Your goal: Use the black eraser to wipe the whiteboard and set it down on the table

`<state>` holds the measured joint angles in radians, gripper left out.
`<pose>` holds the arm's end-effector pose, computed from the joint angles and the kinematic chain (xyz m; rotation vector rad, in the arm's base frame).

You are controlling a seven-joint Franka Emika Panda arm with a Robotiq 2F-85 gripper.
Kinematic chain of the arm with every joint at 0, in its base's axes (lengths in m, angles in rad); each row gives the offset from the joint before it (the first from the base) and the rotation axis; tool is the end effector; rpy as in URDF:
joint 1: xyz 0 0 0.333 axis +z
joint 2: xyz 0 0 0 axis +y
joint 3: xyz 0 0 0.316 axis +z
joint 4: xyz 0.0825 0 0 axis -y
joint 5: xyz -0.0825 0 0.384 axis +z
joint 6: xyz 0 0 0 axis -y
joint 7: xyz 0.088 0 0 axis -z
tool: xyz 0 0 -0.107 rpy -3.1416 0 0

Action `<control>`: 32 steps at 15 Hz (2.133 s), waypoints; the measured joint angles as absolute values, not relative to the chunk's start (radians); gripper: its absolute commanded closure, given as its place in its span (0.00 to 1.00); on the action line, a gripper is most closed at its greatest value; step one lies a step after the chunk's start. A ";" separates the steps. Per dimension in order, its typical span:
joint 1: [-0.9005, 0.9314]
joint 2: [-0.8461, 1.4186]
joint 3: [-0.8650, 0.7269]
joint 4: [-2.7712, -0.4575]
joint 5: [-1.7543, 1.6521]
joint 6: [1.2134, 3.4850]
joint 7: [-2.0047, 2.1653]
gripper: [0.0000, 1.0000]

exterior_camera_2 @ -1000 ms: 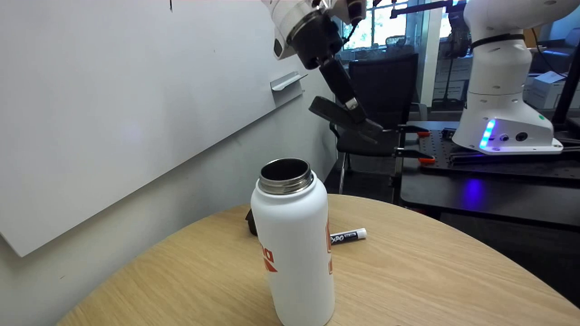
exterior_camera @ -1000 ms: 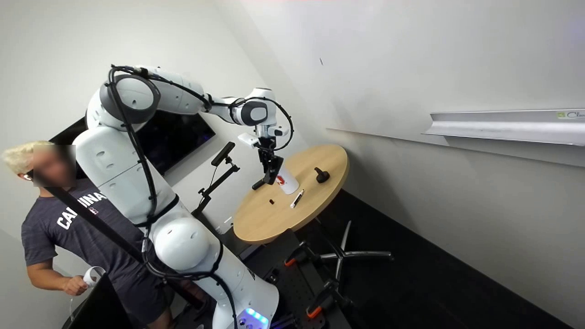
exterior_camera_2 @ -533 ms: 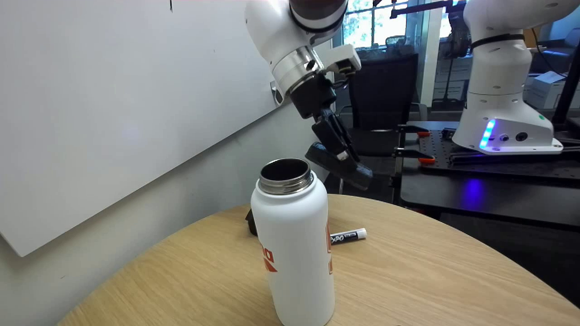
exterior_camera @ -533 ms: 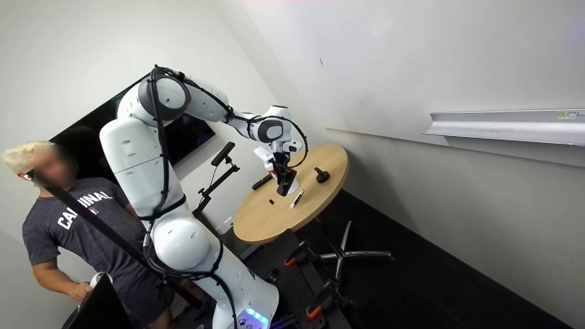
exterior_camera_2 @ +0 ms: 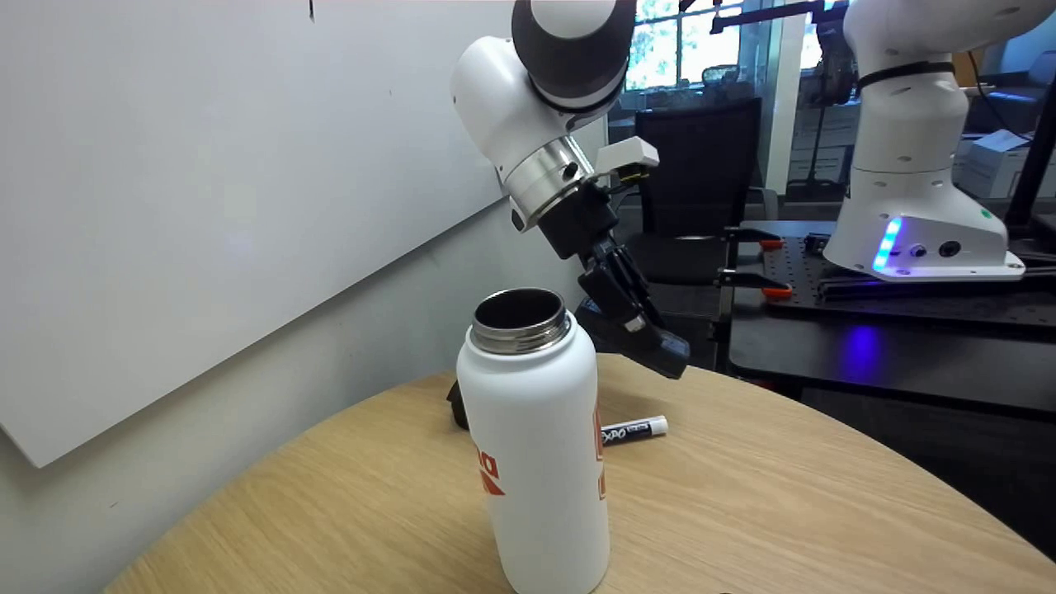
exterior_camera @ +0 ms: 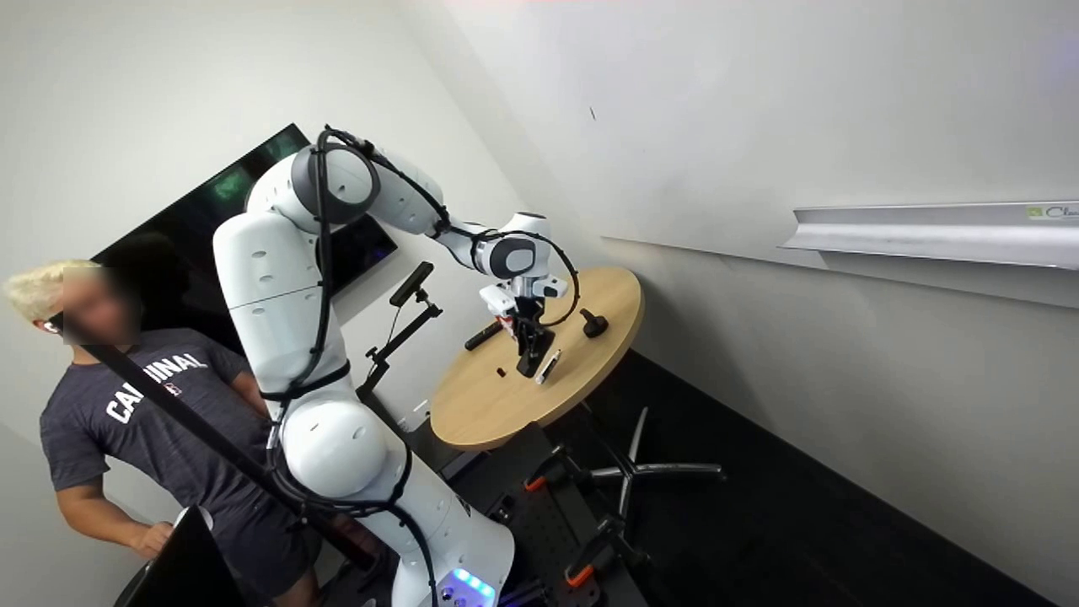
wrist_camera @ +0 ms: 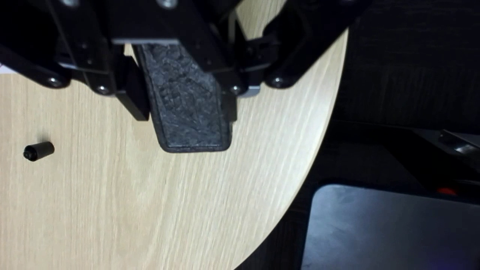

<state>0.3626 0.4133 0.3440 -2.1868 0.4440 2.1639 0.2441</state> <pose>0.3750 0.3510 0.1853 -2.8092 -0.1858 0.8447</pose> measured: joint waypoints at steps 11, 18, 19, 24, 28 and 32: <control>0.366 0.510 0.312 -2.148 0.440 2.163 0.291 0.22; 0.377 0.515 0.309 -2.129 0.436 2.162 0.350 0.00; 0.382 0.507 0.309 -2.130 0.434 2.162 0.365 0.00; 0.418 0.366 0.310 -2.206 0.415 2.190 0.470 0.00; 0.442 0.153 0.312 -2.332 0.328 2.231 0.594 0.00; 0.439 -0.073 0.324 -2.427 0.220 2.232 0.660 0.00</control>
<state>0.4388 -0.0733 0.3243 -2.4268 0.2197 2.2323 0.6603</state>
